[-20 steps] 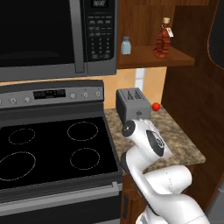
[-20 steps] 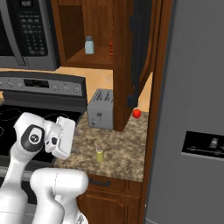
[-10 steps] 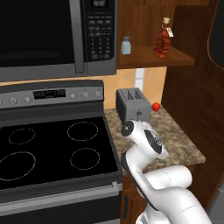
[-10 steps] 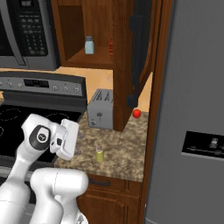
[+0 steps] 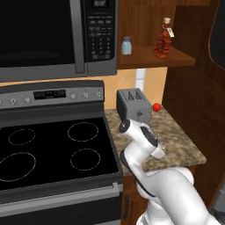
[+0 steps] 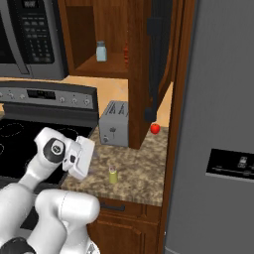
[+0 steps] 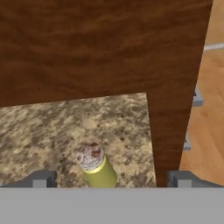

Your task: Put the shaker and condiment bottle from the counter next to their counterparts in the cabinet.

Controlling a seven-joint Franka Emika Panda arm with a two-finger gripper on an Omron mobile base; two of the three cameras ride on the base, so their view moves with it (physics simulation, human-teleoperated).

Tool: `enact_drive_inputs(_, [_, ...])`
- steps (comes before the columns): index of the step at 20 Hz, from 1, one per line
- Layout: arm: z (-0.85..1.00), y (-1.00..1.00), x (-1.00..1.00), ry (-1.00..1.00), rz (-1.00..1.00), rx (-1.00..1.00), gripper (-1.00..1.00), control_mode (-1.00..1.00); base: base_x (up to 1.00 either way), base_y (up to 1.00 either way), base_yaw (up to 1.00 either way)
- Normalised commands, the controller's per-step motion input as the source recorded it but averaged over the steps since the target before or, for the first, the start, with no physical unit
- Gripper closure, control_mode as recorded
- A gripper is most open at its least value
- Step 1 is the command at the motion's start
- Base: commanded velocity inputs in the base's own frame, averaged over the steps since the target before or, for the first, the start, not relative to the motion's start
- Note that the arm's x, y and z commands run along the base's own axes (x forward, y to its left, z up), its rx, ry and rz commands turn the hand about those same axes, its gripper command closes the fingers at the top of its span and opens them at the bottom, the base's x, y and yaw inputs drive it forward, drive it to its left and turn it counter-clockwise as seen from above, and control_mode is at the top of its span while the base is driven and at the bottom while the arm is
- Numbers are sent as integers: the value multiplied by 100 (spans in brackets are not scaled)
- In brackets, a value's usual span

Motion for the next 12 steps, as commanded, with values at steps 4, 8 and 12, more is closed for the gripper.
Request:
enact_drive_inputs(4, [-53, -33, 7, 0, 0, 0, -100, -100, 0, 0, 0])
enact_drive_inputs(8, [-70, -23, 5, 0, 0, 0, -100, -100, 0, 0, 0])
enact_drive_inputs(12, [-55, -24, 1, 0, 0, 0, -100, -100, 0, 0, 0])
